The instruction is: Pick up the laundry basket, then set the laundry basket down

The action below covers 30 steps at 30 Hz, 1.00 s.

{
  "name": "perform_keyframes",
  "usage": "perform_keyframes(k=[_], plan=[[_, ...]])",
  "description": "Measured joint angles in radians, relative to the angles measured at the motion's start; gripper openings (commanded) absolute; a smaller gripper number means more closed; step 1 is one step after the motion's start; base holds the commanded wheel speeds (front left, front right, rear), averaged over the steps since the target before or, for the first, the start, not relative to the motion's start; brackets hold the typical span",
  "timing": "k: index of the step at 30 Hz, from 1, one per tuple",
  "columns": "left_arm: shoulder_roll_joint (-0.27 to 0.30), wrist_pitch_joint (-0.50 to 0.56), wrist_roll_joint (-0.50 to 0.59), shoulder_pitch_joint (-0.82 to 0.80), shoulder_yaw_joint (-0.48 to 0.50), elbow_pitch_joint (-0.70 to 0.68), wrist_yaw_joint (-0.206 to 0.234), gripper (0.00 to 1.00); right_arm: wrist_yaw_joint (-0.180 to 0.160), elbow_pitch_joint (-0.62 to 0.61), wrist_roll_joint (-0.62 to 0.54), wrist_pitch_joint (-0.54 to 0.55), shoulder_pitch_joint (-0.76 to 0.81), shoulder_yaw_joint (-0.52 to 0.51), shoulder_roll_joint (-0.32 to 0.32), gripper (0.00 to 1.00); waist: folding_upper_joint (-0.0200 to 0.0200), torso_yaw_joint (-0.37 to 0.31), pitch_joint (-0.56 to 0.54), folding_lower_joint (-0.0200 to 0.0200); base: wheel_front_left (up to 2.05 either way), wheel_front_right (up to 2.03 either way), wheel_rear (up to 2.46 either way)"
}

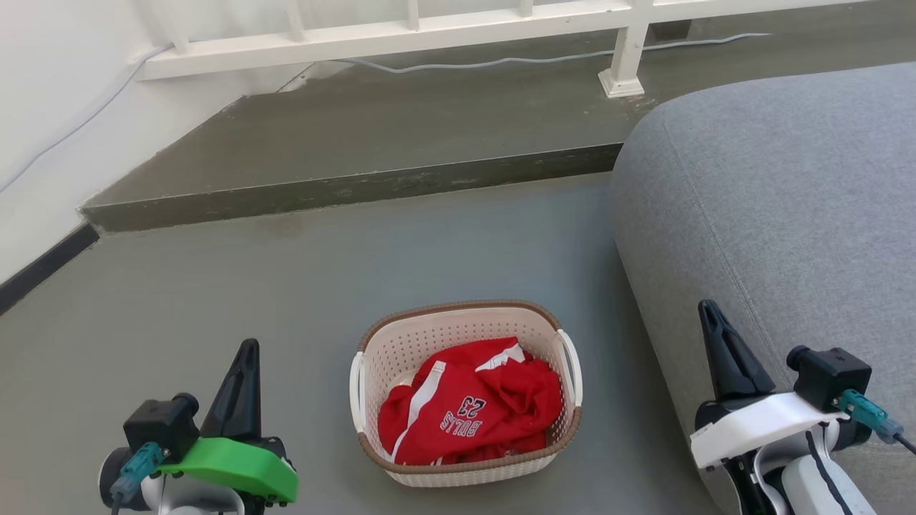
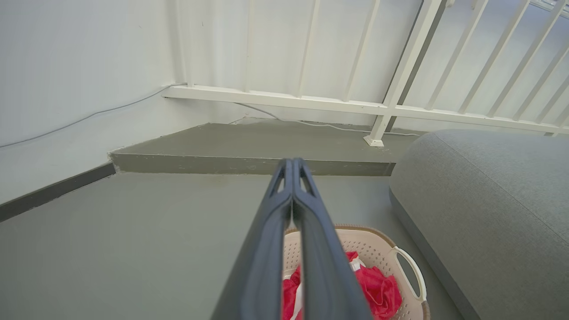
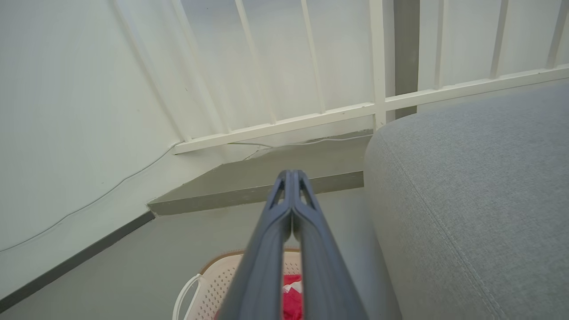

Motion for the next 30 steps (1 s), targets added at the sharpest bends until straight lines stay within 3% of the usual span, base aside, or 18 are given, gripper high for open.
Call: perform_keyframes(k=[9,16,30], plan=[[-0.001,0.028,-0.089,0.004,0.016,0.017,0.0,0.0,0.0,0.001,0.084,0.013,0.008,-0.008,0.004,0.0,0.0,0.007,-0.002,0.0,0.0,0.0,0.0],[-0.001,0.062,-0.218,0.004,0.034,0.023,0.0,0.0,0.002,0.001,0.225,0.041,0.007,-0.032,0.007,0.0,0.0,0.013,-0.004,0.0,0.0,0.0,0.0],[-0.001,0.115,-0.383,0.003,0.066,0.026,-0.002,0.0,0.006,0.012,0.398,0.093,0.006,-0.072,0.014,0.0,0.0,0.025,-0.006,0.0,0.0,0.0,0.0]])
